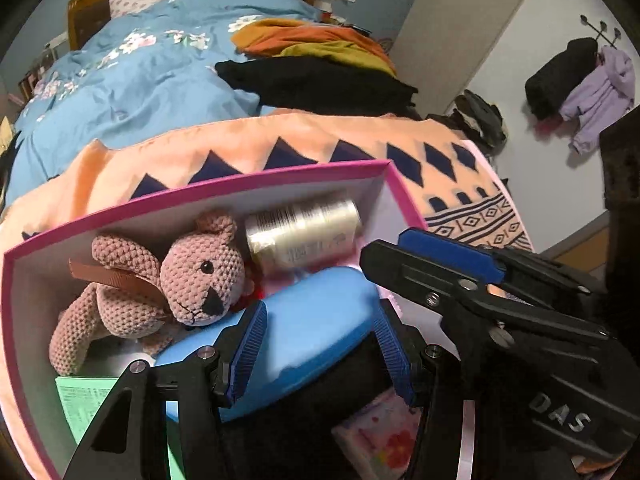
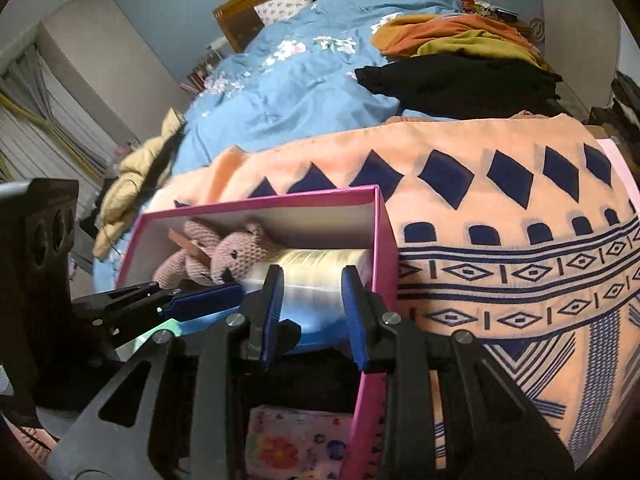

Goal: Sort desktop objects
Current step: 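Carry the gold box into the magenta box and open the right gripper, then move the right gripper toward the pink-and-blue cleanser tube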

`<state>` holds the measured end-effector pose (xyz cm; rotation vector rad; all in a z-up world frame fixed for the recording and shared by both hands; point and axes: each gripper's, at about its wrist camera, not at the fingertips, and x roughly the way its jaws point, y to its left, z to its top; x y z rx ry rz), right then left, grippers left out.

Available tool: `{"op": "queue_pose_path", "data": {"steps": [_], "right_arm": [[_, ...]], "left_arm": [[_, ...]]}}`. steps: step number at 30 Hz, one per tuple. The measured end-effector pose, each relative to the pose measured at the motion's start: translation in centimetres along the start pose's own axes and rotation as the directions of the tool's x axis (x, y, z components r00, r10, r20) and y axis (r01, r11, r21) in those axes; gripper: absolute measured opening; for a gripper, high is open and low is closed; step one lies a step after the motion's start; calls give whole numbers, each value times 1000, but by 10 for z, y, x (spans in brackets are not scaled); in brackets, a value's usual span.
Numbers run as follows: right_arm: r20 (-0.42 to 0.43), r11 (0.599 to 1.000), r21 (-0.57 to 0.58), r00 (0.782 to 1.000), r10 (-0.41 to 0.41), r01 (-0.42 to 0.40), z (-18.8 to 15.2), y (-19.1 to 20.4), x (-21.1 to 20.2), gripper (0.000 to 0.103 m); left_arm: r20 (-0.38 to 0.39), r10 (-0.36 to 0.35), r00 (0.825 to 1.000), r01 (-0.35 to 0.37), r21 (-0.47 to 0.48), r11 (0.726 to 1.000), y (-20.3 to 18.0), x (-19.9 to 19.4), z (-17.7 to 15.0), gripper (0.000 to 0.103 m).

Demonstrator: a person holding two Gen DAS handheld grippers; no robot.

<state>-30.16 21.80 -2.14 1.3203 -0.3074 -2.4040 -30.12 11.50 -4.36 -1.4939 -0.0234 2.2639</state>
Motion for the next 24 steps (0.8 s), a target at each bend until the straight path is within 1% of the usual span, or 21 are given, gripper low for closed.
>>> {"op": "queue_pose_path", "data": {"steps": [5, 8, 12, 13, 16, 17, 20, 21, 22, 24], "right_arm": [[0, 999, -38, 1000, -13, 13, -4, 4, -1, 33], [-4, 999, -49, 1000, -14, 14, -8, 6, -3, 33], [-3, 999, -46, 1000, 2, -2, -17, 6, -10, 34], [-1, 999, -43, 1000, 14, -14, -19, 5, -13, 34], [3, 998, -28, 999, 50, -50, -27, 4, -22, 44], [4, 998, -20, 998, 65, -65, -30, 3, -25, 46], [7, 993, 3, 993, 118, -118, -43, 5, -34, 46], [7, 991, 5, 991, 132, -132, -47, 7, -37, 46], [4, 989, 2, 989, 148, -148, -52, 10, -40, 46], [0, 985, -6, 985, 171, -171, -63, 16, -45, 46]], "left_arm": [[18, 3, 1000, -4, 2, 1000, 3, -6, -7, 57], [33, -10, 999, 11, -13, 1000, 6, -14, -15, 58], [61, -27, 998, 30, -50, 998, 12, -28, -29, 67], [72, -30, 997, 35, -61, 998, 14, -33, -34, 70], [106, -54, 993, 63, -83, 995, 14, -48, -51, 72], [118, -62, 991, 73, -89, 993, 13, -53, -57, 72], [147, -46, 988, 58, -77, 995, 8, -67, -73, 73], [157, -38, 987, 49, -70, 996, 6, -72, -78, 75], [164, -29, 986, 41, -66, 997, 5, -76, -84, 77], [167, -16, 986, 27, -65, 998, 4, -82, -96, 77]]}}
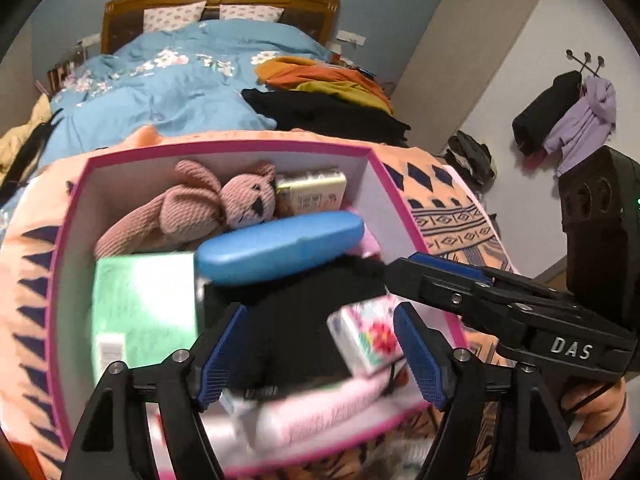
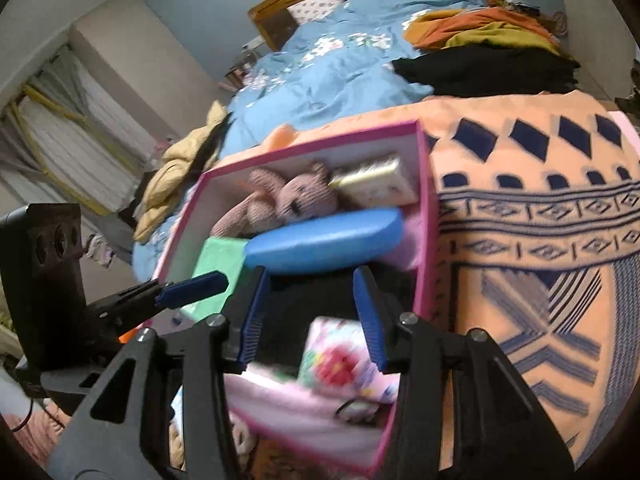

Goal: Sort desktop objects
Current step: 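Move the right gripper toward the pink-and-blue cleanser tube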

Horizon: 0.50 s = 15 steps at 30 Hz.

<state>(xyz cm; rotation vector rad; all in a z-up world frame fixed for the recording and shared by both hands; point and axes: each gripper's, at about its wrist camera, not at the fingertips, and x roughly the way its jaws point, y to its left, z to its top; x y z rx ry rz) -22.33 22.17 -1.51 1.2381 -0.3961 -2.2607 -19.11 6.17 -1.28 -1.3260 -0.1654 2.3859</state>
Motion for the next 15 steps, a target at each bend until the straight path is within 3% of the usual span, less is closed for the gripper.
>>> {"op": "queue_pose_path", "data": {"steps": [15], "right_arm": [[-26, 997, -57, 998, 51, -53, -65, 33, -26, 47]], "left_arm": [[3, -10, 1000, 11, -92, 996, 21, -51, -66, 77]]}}
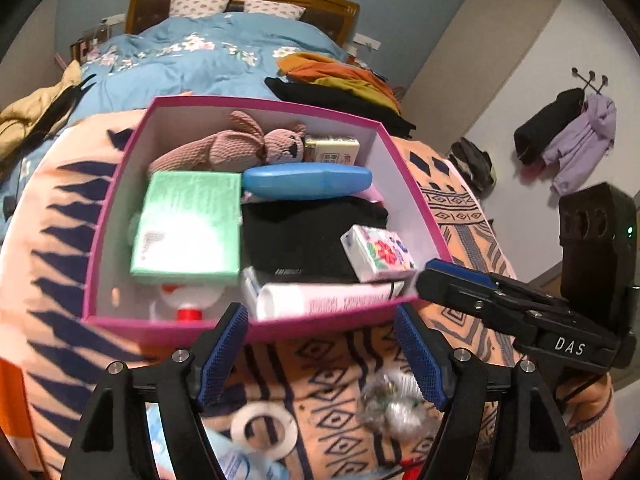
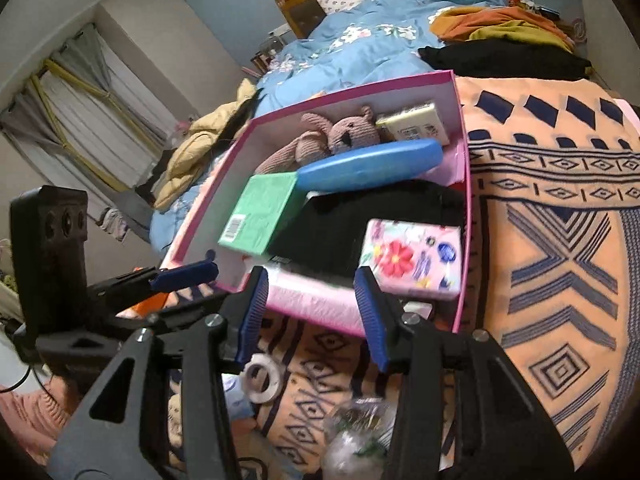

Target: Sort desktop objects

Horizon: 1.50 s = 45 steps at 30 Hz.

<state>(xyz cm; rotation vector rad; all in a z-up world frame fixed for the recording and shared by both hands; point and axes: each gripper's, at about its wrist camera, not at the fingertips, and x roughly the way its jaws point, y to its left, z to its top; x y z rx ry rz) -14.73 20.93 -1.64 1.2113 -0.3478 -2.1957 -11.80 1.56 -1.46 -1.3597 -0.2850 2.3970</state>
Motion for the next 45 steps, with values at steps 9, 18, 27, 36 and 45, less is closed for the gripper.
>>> {"op": "queue_pose_path", "data": {"steps": [9, 18, 27, 36, 45], "right_arm": [[-97, 1000, 10, 995, 23, -22, -54, 0, -4, 49], [-221, 999, 47, 975, 26, -15, -102, 1, 18, 49], [-310, 998, -3, 949, 58, -62, -109, 34, 59, 49], [-420, 989, -40, 900, 112, -142, -121, 61, 92, 50], [-465, 972, 103, 854, 235, -211, -136, 59, 105, 59]], "left_arm": [[-112, 34, 993, -44, -82, 996, 30, 6, -57, 77], [-191, 106, 976, -127, -101, 987, 43, 15, -94, 77], [-181, 201, 963, -227, -136, 964, 74, -3, -104, 77], [-213, 187, 959, -229, -191, 954, 101, 5, -113, 77], [-201, 197, 960, -231, -166, 959, 112, 14, -96, 77]]}}
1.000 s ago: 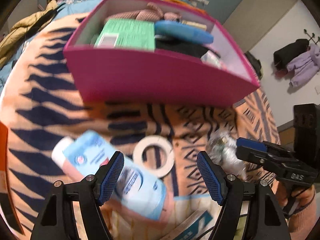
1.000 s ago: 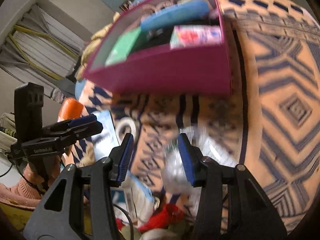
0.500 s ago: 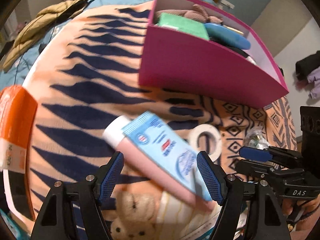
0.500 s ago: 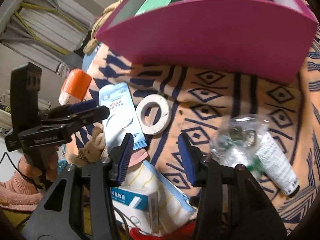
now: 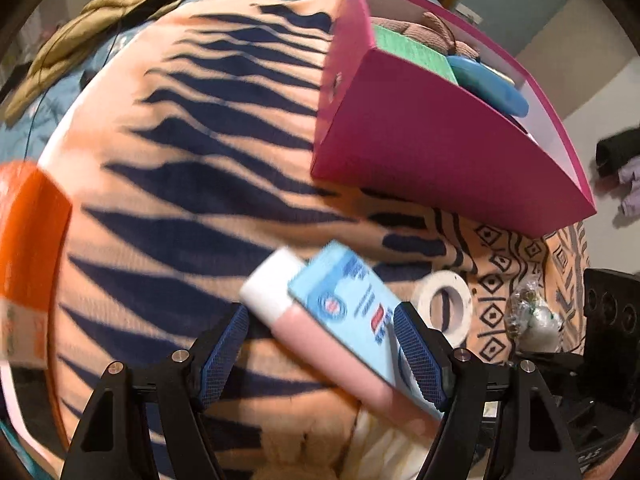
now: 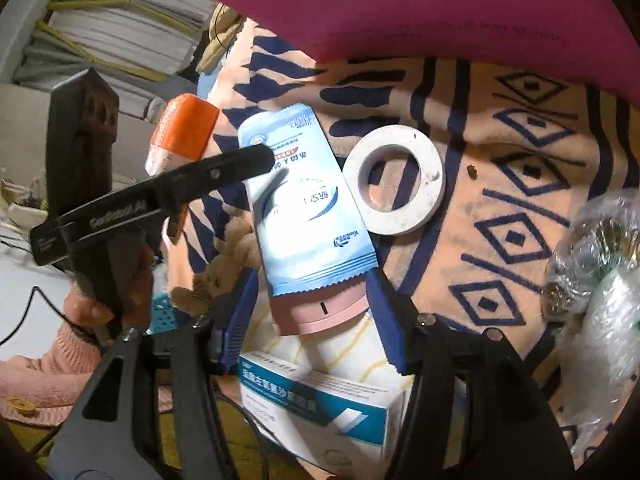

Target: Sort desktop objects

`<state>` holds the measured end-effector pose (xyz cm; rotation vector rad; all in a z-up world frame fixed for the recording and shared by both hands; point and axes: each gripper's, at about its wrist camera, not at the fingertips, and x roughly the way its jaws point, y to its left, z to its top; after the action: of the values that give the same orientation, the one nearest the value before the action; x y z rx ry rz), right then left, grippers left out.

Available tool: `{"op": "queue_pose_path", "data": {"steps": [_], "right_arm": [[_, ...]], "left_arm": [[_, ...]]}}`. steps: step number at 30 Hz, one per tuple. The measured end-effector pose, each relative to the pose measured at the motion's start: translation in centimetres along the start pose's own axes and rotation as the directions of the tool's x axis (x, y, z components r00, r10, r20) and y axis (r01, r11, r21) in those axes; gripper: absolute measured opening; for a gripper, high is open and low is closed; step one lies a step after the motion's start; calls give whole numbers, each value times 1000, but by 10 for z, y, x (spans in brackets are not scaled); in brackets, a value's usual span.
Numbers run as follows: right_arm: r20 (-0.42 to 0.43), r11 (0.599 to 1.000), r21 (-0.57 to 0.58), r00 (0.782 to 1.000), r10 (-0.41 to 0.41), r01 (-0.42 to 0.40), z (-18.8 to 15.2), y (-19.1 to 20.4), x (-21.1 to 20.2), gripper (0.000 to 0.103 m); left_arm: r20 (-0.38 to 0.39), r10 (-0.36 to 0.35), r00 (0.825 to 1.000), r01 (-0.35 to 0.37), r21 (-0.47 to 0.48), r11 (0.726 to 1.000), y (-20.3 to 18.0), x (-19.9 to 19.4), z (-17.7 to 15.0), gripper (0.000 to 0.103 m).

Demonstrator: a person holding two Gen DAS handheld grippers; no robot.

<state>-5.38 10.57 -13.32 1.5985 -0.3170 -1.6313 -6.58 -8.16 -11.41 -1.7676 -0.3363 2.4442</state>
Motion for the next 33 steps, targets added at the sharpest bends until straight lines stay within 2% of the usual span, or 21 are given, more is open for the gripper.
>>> {"op": "queue_pose_path", "data": {"steps": [8, 15, 19, 22, 29, 31, 33], "right_arm": [[23, 988, 116, 995, 96, -98, -3, -17, -5, 59], [83, 973, 169, 986, 143, -155, -4, -28, -14, 59], [129, 973, 165, 981, 143, -163, -3, -29, -23, 59], [156, 970, 186, 979, 128, -157, -2, -33, -29, 56], [217, 942, 265, 965, 150, -206, -4, -50, -39, 56], [222, 940, 274, 964, 146, -205, -5, -54, -42, 56], [225, 945, 265, 965, 133, -192, -3, -52, -39, 47]], "left_arm": [[1, 51, 999, -51, 138, 989, -14, 8, 21, 77], [-20, -8, 1000, 10, 137, 991, -11, 1, 23, 77], [-25, 1, 1000, 4, 183, 983, -19, 1, 20, 82], [-26, -31, 999, 35, 178, 983, -21, -1, 19, 82], [-39, -82, 996, 87, 157, 984, -21, -6, 12, 82], [-48, -123, 991, 129, 144, 981, -21, -7, 11, 82], [-58, -165, 985, 172, 132, 976, -24, -7, 9, 82]]}}
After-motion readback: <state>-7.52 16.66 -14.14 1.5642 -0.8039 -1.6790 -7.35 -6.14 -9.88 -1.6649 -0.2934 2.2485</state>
